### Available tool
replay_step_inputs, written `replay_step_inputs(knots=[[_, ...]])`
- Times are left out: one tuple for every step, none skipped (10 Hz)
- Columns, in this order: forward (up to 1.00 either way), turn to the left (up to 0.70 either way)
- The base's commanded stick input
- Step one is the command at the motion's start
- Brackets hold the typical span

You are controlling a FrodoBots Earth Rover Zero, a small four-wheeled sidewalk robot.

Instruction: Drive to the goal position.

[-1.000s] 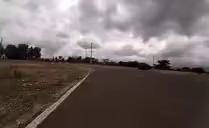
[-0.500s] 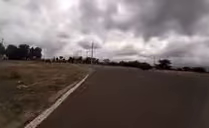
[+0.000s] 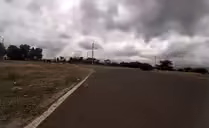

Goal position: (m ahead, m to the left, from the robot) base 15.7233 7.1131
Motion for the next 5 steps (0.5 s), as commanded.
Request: replay_step_inputs(knots=[[0.50,0.00],[0.50,0.00],[0.50,0.00],[0.50,0.00],[0.50,0.00]])
